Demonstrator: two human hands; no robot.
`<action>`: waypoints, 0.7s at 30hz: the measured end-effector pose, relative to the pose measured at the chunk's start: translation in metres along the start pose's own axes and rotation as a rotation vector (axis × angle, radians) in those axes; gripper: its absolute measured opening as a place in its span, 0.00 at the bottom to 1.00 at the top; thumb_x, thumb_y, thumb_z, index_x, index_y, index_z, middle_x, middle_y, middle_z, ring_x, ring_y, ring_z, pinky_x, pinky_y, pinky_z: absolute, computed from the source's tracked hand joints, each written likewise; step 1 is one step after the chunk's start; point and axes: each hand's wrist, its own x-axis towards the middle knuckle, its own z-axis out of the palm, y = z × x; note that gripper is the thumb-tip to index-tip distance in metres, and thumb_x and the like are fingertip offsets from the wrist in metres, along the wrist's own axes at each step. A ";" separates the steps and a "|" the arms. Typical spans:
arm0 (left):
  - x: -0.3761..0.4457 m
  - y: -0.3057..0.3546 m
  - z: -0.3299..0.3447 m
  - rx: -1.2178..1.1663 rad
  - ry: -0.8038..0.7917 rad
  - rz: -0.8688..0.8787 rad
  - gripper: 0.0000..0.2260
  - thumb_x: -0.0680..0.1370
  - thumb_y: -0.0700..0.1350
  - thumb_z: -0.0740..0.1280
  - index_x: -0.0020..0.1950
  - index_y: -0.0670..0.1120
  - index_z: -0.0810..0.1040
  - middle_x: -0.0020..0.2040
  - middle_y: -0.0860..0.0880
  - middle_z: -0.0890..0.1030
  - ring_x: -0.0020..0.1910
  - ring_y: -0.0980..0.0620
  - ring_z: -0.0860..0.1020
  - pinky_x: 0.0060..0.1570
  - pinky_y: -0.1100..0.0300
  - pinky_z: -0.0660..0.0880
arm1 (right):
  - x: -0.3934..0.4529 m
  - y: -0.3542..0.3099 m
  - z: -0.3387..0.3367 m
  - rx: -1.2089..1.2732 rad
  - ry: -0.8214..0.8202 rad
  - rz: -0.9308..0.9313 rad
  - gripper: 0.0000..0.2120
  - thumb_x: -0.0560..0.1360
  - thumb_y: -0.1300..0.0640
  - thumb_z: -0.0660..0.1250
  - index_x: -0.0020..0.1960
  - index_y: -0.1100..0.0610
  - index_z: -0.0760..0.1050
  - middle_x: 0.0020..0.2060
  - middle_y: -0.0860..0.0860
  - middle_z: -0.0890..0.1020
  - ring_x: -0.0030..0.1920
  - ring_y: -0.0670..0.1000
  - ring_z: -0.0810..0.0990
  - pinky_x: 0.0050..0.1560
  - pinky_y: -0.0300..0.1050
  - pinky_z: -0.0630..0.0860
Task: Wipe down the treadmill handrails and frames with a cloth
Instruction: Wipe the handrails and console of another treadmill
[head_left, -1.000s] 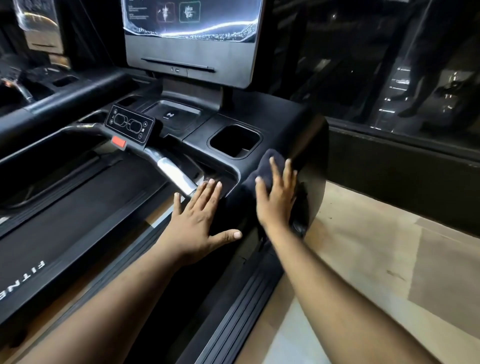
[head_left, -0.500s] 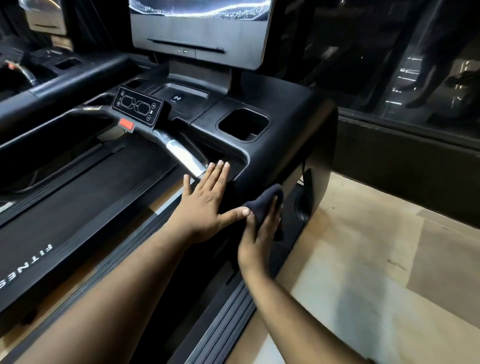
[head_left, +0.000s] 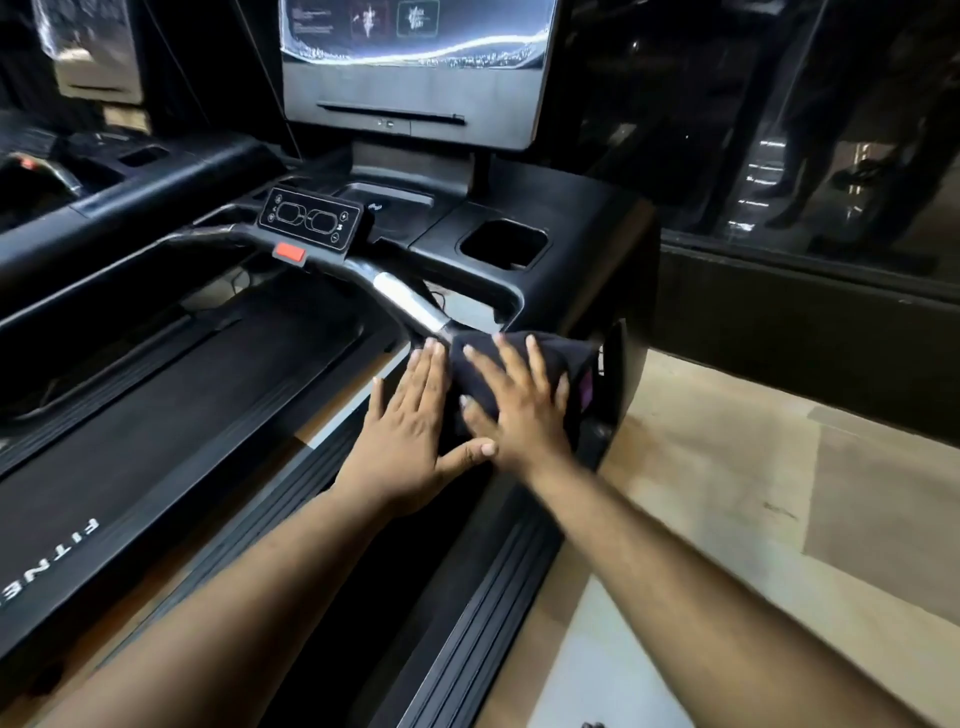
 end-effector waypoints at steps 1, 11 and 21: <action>-0.008 -0.003 -0.002 0.011 -0.015 -0.008 0.52 0.66 0.84 0.37 0.77 0.52 0.24 0.80 0.53 0.28 0.77 0.59 0.27 0.77 0.49 0.30 | 0.013 0.008 -0.006 -0.023 -0.018 -0.018 0.35 0.73 0.30 0.53 0.79 0.36 0.61 0.82 0.43 0.56 0.83 0.51 0.45 0.74 0.77 0.47; -0.091 -0.015 -0.004 0.124 -0.058 0.075 0.55 0.65 0.84 0.32 0.80 0.48 0.27 0.82 0.50 0.30 0.80 0.55 0.29 0.79 0.45 0.32 | -0.039 -0.061 0.009 0.028 -0.025 0.096 0.27 0.79 0.38 0.61 0.77 0.36 0.64 0.82 0.40 0.53 0.83 0.50 0.41 0.71 0.81 0.47; -0.111 -0.023 -0.004 0.135 -0.097 0.052 0.55 0.67 0.85 0.41 0.81 0.52 0.28 0.82 0.51 0.30 0.80 0.53 0.30 0.80 0.42 0.37 | 0.018 0.016 0.011 0.432 0.276 0.403 0.34 0.78 0.36 0.64 0.81 0.42 0.60 0.83 0.53 0.54 0.83 0.58 0.52 0.81 0.55 0.50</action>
